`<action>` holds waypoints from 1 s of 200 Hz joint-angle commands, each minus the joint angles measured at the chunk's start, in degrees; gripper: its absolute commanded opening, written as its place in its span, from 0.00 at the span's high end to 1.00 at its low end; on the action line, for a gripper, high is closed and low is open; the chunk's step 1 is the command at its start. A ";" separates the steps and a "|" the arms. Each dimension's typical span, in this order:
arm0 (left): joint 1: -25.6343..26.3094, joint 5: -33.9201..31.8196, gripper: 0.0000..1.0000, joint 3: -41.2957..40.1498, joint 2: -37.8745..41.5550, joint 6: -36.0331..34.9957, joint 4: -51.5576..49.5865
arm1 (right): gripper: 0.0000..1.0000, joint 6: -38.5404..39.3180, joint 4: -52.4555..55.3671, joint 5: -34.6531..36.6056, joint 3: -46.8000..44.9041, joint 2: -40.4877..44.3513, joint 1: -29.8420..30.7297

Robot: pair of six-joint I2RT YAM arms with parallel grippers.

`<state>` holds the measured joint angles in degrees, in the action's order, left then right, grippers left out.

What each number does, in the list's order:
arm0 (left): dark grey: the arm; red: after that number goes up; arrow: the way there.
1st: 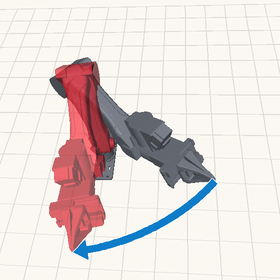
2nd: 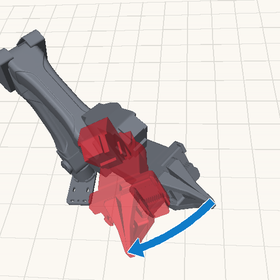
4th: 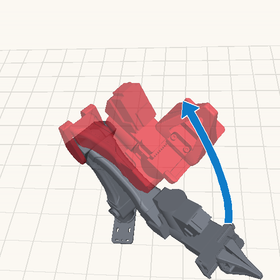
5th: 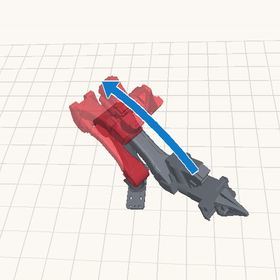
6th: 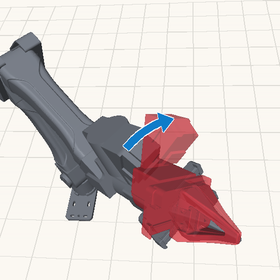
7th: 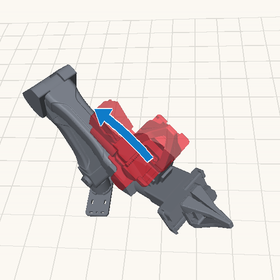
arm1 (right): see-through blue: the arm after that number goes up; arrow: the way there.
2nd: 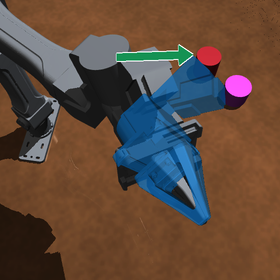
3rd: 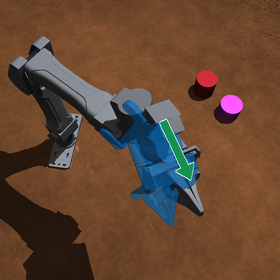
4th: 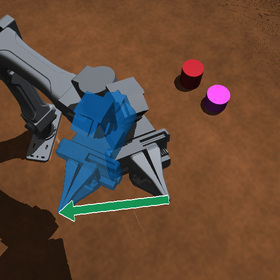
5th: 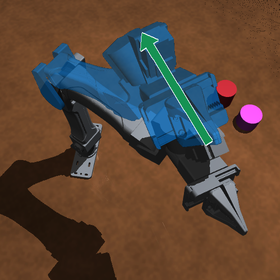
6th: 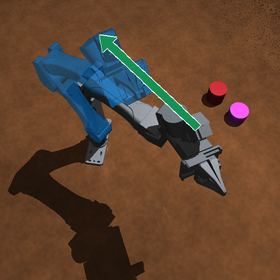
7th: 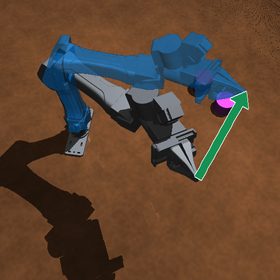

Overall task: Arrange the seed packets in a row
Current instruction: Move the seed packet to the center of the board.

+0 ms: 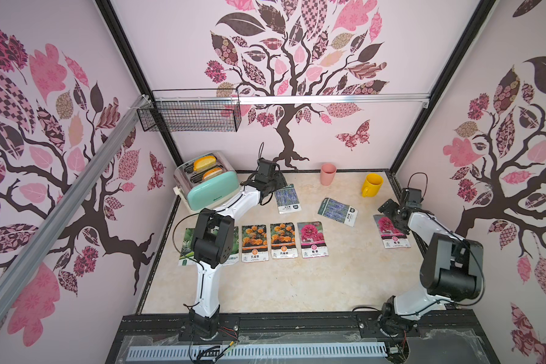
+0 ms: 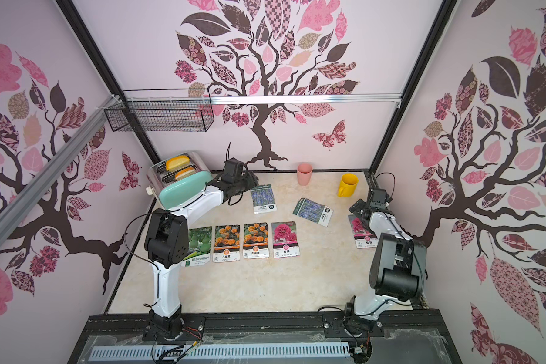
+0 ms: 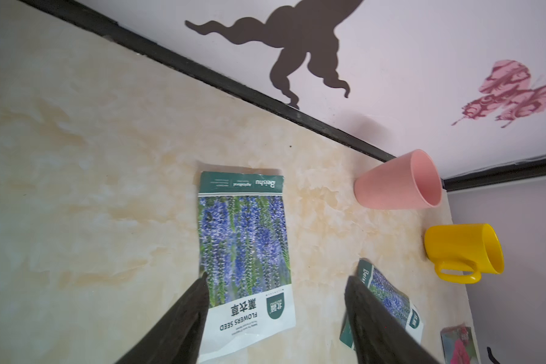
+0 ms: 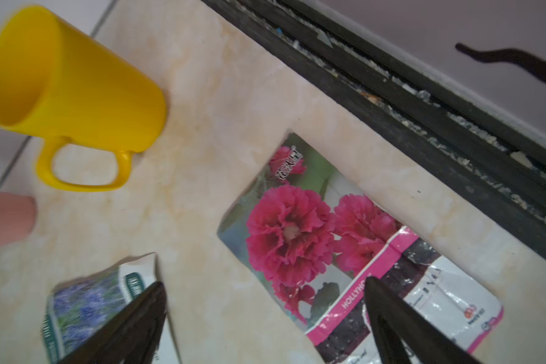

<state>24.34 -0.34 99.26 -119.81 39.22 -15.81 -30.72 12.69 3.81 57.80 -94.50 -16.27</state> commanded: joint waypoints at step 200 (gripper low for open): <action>4.36 4.33 0.30 -8.11 5.80 -2.48 1.58 | 0.01 11.66 18.78 -7.39 -5.55 -2.45 14.31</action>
<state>28.77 2.83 92.03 -115.22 36.32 -15.14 -19.03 27.09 -1.87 55.24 -96.90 -4.43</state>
